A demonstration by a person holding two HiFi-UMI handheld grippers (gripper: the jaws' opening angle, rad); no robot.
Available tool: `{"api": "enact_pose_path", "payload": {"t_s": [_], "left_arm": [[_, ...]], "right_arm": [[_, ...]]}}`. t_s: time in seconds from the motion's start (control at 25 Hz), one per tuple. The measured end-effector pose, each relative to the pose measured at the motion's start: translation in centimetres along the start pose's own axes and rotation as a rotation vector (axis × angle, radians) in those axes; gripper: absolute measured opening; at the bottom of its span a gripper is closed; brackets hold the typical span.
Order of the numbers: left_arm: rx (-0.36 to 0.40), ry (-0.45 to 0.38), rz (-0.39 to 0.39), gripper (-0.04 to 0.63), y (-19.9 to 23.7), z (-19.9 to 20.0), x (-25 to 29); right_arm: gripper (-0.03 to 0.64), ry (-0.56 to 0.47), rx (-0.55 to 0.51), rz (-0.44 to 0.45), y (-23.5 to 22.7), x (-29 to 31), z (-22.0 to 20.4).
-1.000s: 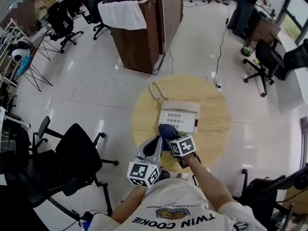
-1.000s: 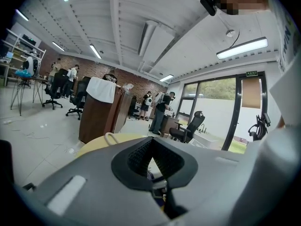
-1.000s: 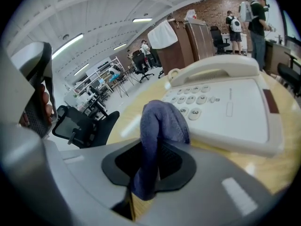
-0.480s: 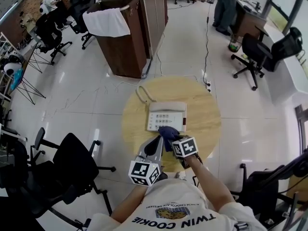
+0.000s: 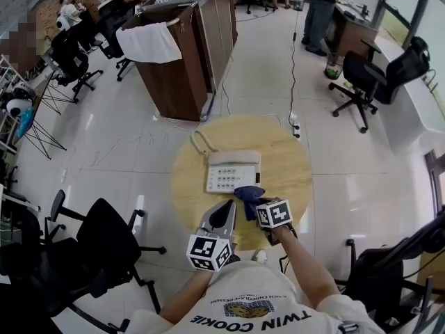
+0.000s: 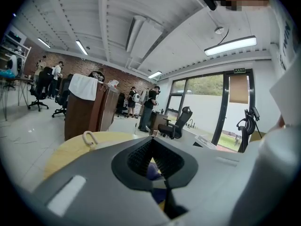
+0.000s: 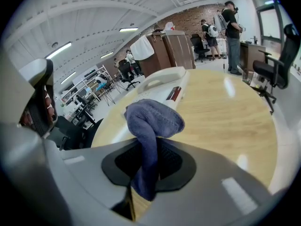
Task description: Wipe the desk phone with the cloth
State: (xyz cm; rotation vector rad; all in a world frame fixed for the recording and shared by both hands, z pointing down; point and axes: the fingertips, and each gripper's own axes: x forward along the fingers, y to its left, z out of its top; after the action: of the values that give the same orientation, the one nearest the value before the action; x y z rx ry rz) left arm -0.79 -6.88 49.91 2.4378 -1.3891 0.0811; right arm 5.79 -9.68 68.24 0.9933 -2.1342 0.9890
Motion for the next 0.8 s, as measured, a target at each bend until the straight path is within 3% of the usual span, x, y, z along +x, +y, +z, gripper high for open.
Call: {"api": "enact_pose_path", "payload": {"t_s": [0.24, 0.8], "left_arm": [[0.011, -0.002, 0.030, -0.009, -1.0, -0.1, 0.1], [0.018, 0.008, 0.101, -0.009, -3.2, -1.0, 1.5]], "right_arm": [[0.067, -0.026, 0.050, -0.010, -2.6, -1.4, -0.4], [0.067, -0.054, 0.031, 0.015, -6.8, -1.7, 2.2]]}}
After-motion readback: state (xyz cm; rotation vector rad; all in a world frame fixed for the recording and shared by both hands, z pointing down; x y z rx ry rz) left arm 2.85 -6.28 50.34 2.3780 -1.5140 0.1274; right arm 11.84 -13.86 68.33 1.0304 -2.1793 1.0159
